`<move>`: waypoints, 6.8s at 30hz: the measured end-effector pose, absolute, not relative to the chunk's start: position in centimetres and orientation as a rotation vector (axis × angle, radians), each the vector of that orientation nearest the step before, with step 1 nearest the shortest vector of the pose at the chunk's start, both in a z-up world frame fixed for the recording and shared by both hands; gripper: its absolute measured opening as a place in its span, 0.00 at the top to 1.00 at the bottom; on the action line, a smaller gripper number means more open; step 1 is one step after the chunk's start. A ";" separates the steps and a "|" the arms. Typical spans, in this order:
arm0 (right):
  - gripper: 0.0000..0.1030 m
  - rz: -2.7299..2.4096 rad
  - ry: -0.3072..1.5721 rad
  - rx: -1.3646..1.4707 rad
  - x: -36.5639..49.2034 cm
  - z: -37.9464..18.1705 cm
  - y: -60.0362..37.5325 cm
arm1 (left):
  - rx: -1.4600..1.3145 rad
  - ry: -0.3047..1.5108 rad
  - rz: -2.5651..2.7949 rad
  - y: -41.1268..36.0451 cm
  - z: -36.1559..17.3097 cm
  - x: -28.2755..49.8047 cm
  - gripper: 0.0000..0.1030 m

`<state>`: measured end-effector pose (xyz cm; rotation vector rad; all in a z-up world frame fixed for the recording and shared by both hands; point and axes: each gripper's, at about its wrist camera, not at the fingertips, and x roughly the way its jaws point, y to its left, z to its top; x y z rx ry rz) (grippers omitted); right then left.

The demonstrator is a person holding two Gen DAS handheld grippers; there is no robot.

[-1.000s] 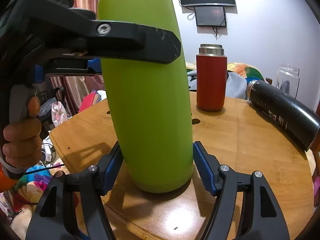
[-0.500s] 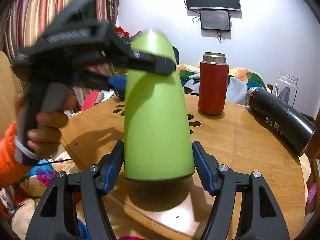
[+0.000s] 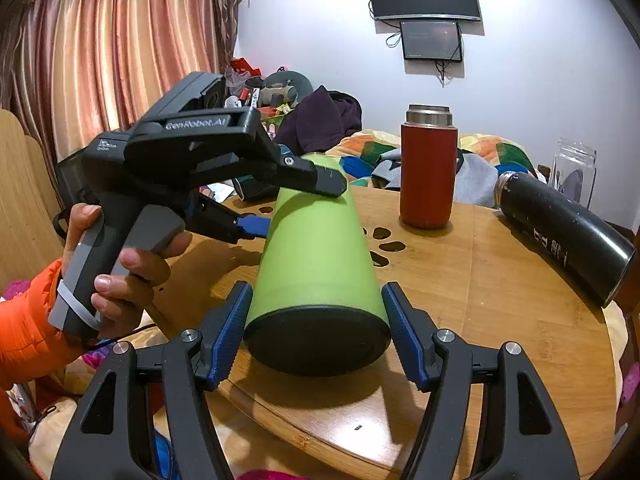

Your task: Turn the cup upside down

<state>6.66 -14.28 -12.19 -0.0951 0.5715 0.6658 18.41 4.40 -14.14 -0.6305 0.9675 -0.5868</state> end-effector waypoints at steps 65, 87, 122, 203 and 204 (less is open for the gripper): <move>0.40 0.595 0.422 -0.057 9.1 -4.5 -12.9 | -0.023 0.571 -0.448 0.4 -4.6 13.1 0.87; 0.40 0.573 0.472 -0.062 10.7 -4.1 -10.8 | -0.050 0.601 -0.402 2.0 -6.5 13.6 0.87; 0.15 0.438 0.281 0.026 2.6 1.8 -17.1 | 0.029 0.280 -0.146 1.4 1.0 2.1 0.04; 0.00 0.381 0.228 0.040 -1.8 1.9 -18.8 | 0.018 0.191 -0.089 -0.6 0.8 -1.7 0.00; 0.00 0.381 0.227 0.040 -1.8 1.9 -18.8 | 0.019 0.190 -0.090 -0.6 0.8 -1.8 0.00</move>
